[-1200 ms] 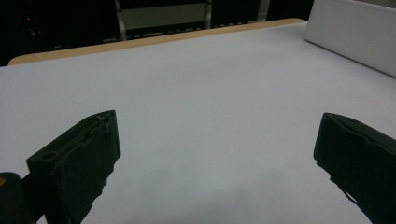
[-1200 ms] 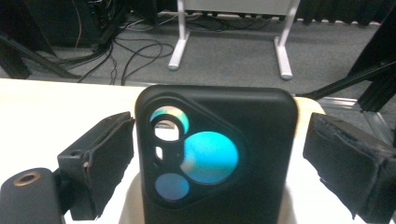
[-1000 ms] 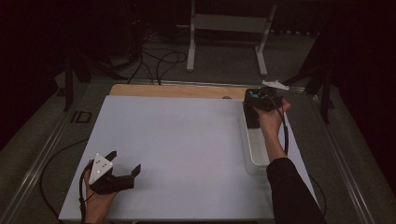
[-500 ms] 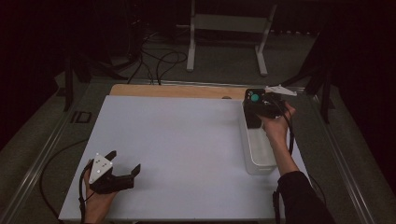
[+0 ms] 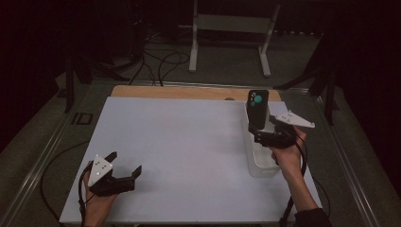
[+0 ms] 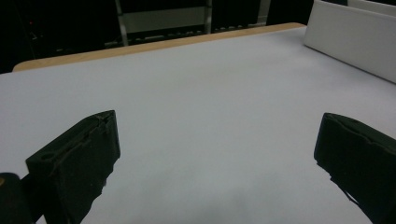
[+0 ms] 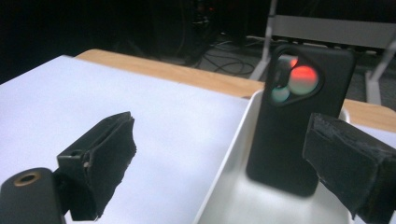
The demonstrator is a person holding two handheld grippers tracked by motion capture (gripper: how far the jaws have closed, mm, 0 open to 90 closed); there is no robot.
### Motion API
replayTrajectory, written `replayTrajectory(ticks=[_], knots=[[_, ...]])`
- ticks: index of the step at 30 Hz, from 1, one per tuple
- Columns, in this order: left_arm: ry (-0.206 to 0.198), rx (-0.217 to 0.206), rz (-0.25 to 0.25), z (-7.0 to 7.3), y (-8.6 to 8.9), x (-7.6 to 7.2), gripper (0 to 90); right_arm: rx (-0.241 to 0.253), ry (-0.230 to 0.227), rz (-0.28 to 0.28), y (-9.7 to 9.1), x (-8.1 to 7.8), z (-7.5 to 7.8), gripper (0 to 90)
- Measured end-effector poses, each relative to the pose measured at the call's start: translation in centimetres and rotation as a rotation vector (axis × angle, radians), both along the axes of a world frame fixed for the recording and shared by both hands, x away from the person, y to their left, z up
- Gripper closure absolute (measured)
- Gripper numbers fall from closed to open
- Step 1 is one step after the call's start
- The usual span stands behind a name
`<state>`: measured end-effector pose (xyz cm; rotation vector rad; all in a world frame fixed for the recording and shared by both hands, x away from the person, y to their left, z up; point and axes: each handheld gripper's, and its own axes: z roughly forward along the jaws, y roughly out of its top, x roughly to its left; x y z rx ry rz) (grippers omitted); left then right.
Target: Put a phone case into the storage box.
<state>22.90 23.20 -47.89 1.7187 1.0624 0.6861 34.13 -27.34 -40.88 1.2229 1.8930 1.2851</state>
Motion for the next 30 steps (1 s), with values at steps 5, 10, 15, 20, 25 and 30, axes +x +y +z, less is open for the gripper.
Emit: replayTrajectory(ticks=[5, 10, 15, 20, 25, 30], knots=[[-0.008, -0.004, -0.003, 0.3, 0.3, -0.2, 0.6, 0.0, -0.031, 0.03, -0.2, -3.7, -1.0, 8.9], [-0.014, -0.008, -0.003, 0.6, 0.6, -0.3, 0.5, 0.028, -0.038, 0.047, -0.7, -6.1, -2.6, 8.9], [-0.02, -0.016, -0.006, 0.8, 0.8, -0.4, 0.5, 0.03, -0.07, 0.041, -1.1, -7.6, -3.6, 8.9], [-0.029, -0.019, -0.006, 1.0, 1.1, -0.6, 0.5, 0.044, -0.114, 0.056, -1.4, -9.4, -4.8, 8.9], [-0.031, -0.018, -0.007, 1.1, 1.4, -0.7, 0.5, 0.037, -0.132, 0.063, -1.1, -10.4, -5.7, 8.9], [-0.029, -0.016, -0.008, 1.1, 1.4, -0.8, 0.5, 0.026, -0.142, 0.062, -1.0, -10.7, -5.8, 8.9]])
